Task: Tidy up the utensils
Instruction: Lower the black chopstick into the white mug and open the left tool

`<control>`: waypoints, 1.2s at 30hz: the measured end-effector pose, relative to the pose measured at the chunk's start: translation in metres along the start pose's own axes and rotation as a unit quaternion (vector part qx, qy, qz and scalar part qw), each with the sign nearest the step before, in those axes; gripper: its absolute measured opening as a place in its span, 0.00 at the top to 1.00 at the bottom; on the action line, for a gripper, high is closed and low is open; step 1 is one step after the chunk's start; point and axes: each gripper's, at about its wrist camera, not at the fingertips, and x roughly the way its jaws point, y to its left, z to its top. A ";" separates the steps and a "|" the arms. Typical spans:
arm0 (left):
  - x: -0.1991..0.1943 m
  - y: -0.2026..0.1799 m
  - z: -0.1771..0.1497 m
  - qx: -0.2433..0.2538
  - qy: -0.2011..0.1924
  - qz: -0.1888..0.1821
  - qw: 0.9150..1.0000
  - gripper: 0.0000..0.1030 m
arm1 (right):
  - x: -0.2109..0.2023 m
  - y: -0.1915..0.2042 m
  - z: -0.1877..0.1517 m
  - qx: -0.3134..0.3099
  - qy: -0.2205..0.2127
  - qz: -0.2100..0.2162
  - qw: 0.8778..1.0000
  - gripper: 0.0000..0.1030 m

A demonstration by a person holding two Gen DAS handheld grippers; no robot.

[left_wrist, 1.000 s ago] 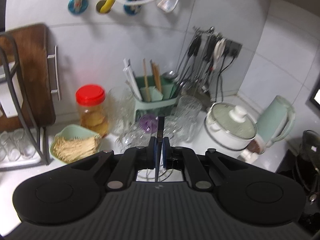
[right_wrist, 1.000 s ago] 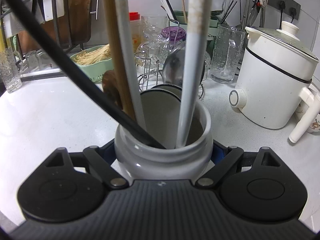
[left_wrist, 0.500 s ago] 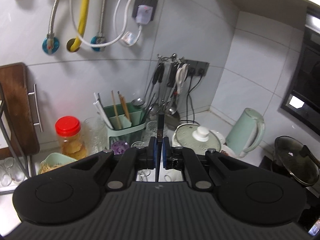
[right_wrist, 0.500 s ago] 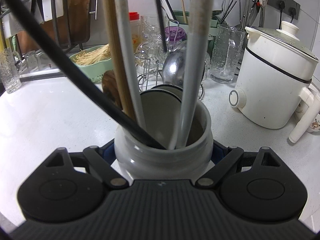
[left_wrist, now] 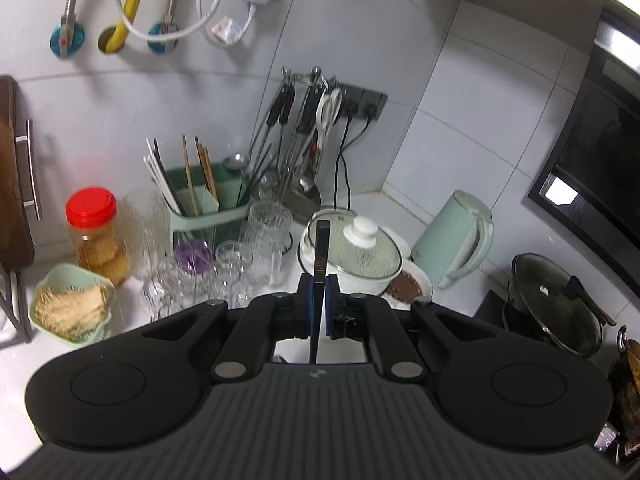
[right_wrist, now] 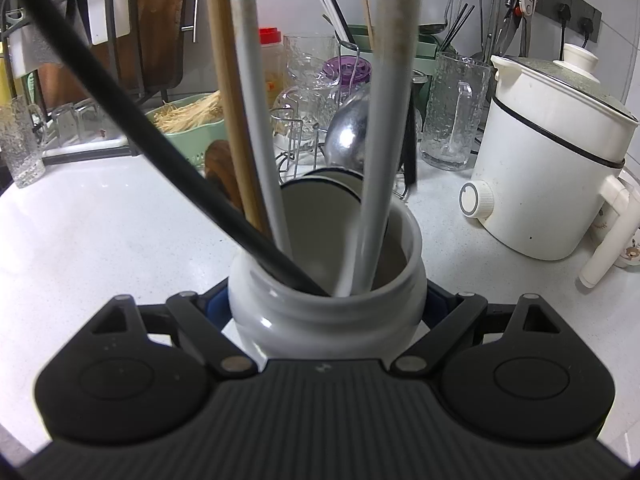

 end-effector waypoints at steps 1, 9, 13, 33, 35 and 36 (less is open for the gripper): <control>0.003 0.001 -0.002 -0.002 0.005 0.000 1.000 0.94 | 0.000 0.000 0.000 0.000 0.000 0.001 1.000 0.11; 0.027 0.003 -0.015 -0.005 0.035 0.004 0.999 0.94 | 0.000 -0.001 0.000 0.000 -0.001 0.003 1.000 0.11; 0.037 0.000 -0.021 -0.001 0.049 0.009 0.999 0.94 | -0.001 -0.002 0.000 0.001 -0.002 0.005 1.000 0.11; 0.083 -0.005 -0.048 0.010 0.122 0.024 0.992 0.94 | -0.003 -0.004 -0.002 0.003 -0.006 0.015 1.000 0.12; 0.083 -0.006 -0.050 0.011 0.124 0.026 0.992 0.94 | -0.002 -0.004 -0.002 0.003 -0.006 0.015 1.000 0.12; 0.084 -0.006 -0.050 0.011 0.126 0.025 0.992 0.94 | -0.002 -0.004 -0.002 0.004 -0.006 0.015 1.000 0.12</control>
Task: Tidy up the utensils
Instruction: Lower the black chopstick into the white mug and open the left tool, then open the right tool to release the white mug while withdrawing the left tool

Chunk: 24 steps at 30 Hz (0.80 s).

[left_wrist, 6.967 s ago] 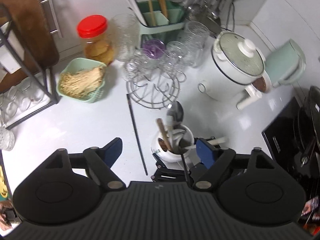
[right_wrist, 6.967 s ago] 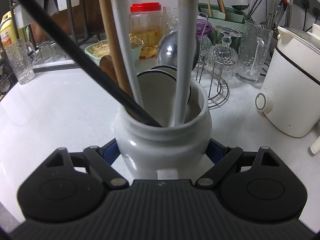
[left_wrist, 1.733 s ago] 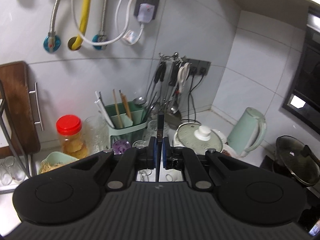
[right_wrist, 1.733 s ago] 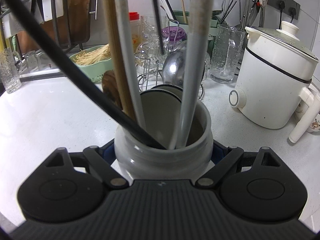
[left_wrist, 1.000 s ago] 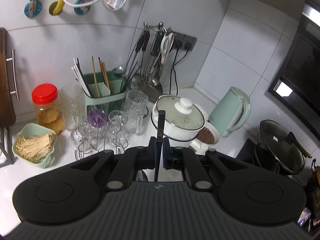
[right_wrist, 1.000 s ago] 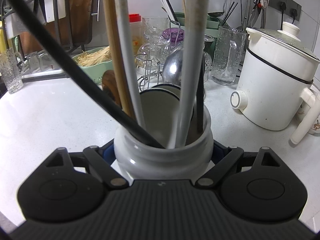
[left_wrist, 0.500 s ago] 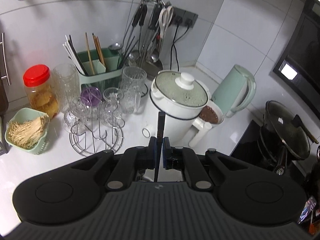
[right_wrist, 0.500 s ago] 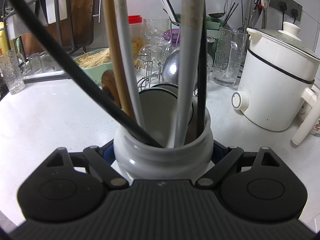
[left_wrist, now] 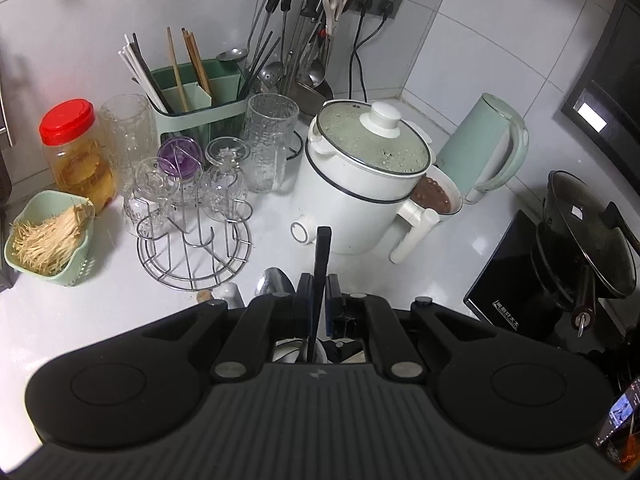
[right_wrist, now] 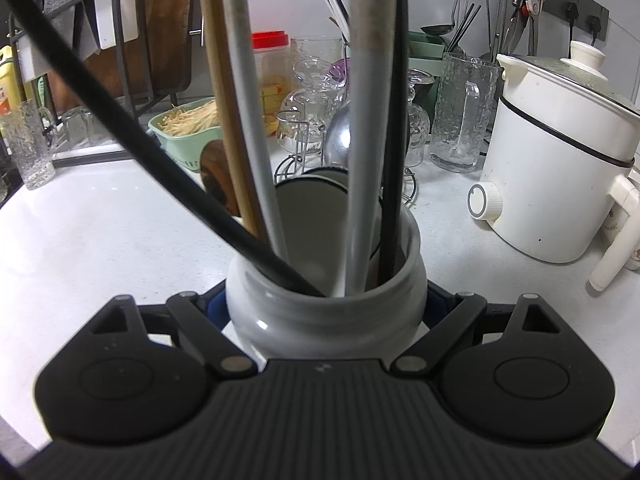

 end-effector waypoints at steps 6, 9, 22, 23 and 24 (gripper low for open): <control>0.004 0.000 -0.001 -0.001 0.008 0.001 1.000 0.94 | -0.001 0.001 0.000 0.001 0.000 0.000 1.000 0.12; 0.004 0.002 0.000 -0.002 0.008 0.008 1.000 0.94 | 0.000 0.001 0.000 0.003 0.001 0.000 1.000 0.12; -0.025 0.004 0.006 -0.007 -0.021 0.046 0.999 0.46 | -0.007 -0.007 0.006 0.011 -0.011 0.020 1.000 0.13; -0.028 0.003 0.006 -0.008 -0.022 0.050 0.998 0.39 | -0.007 -0.008 0.007 0.014 -0.011 0.024 1.000 0.11; -0.030 0.002 0.005 -0.008 -0.026 0.055 0.998 0.37 | -0.008 -0.010 0.009 0.016 -0.013 0.028 0.999 0.06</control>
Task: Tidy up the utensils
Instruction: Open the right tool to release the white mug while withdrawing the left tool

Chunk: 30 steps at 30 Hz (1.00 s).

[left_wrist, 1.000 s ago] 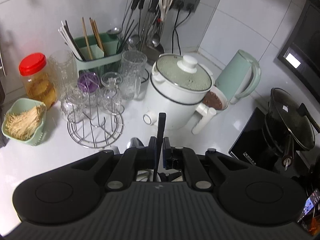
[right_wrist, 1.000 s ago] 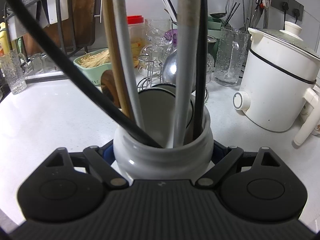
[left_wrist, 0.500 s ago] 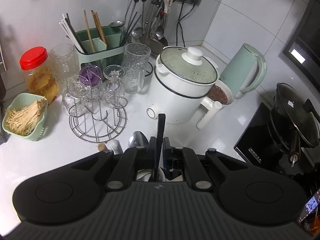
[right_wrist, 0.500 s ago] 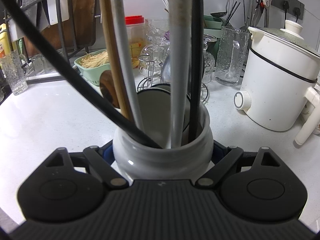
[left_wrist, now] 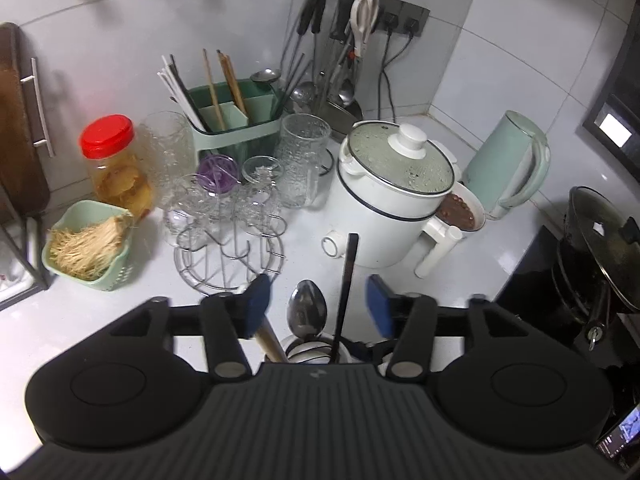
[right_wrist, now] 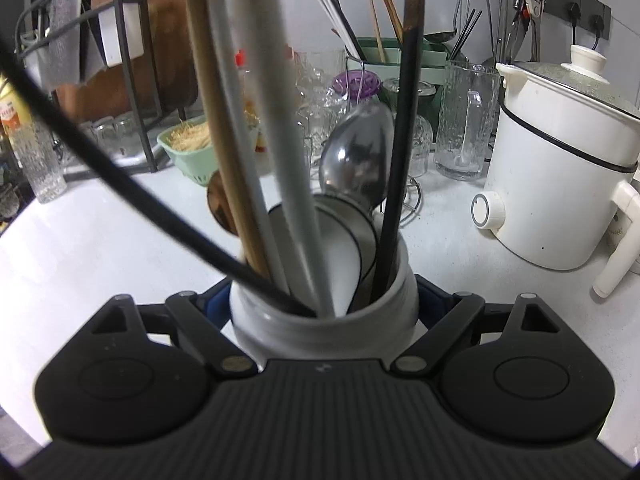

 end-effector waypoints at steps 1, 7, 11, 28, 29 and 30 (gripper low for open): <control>-0.003 -0.001 -0.001 -0.001 -0.003 0.001 1.000 0.35 | -0.002 -0.001 0.001 0.001 -0.004 0.003 1.000 0.00; -0.020 -0.008 -0.002 -0.007 -0.015 0.026 1.000 0.18 | -0.006 -0.005 0.007 -0.006 0.000 0.013 1.000 0.00; -0.034 -0.007 -0.001 -0.022 -0.028 0.048 0.998 0.15 | -0.015 -0.007 0.012 -0.007 -0.002 0.016 1.000 0.00; -0.120 0.009 -0.014 -0.058 -0.079 0.126 0.987 0.13 | -0.070 0.002 0.035 -0.021 -0.007 0.043 0.999 0.00; -0.127 0.010 -0.016 -0.060 -0.083 0.128 0.986 0.13 | -0.076 0.003 0.037 -0.018 -0.008 0.044 0.999 0.00; -0.135 0.012 -0.019 -0.061 -0.088 0.129 0.986 0.13 | -0.081 0.004 0.040 -0.013 -0.010 0.047 0.999 0.00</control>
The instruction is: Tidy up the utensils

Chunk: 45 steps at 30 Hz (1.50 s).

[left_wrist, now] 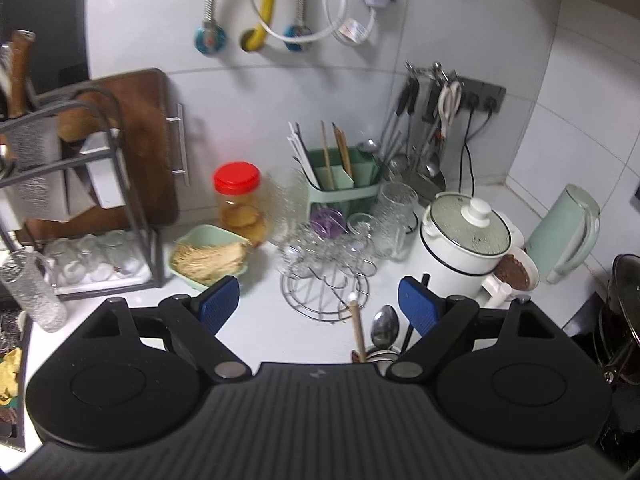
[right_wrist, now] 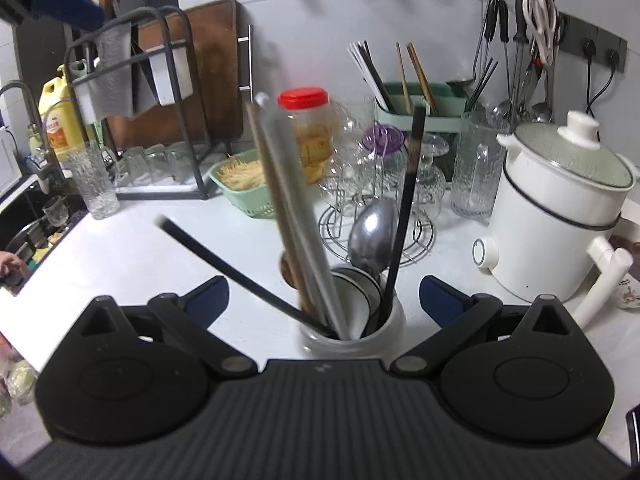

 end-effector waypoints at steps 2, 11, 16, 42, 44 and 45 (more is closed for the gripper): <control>-0.014 0.008 -0.003 -0.002 -0.008 0.000 1.000 0.13 | -0.011 0.003 0.005 0.006 -0.007 0.003 1.000 0.00; -0.062 0.040 -0.034 -0.016 -0.014 0.010 1.000 0.13 | -0.068 0.024 0.023 0.023 -0.043 -0.031 0.998 0.00; -0.086 0.052 -0.059 -0.023 -0.014 0.008 1.000 0.13 | -0.104 0.036 0.026 0.031 -0.061 -0.040 0.997 0.00; -0.133 0.058 -0.170 -0.032 0.020 0.003 0.999 0.13 | -0.185 0.077 -0.035 0.062 -0.080 -0.069 0.993 0.00; -0.134 0.060 -0.173 -0.035 0.021 0.004 0.999 0.13 | -0.186 0.077 -0.037 0.061 -0.078 -0.069 0.993 0.00; -0.135 0.061 -0.174 -0.036 0.021 0.004 0.999 0.13 | -0.187 0.078 -0.038 0.060 -0.077 -0.069 0.993 0.00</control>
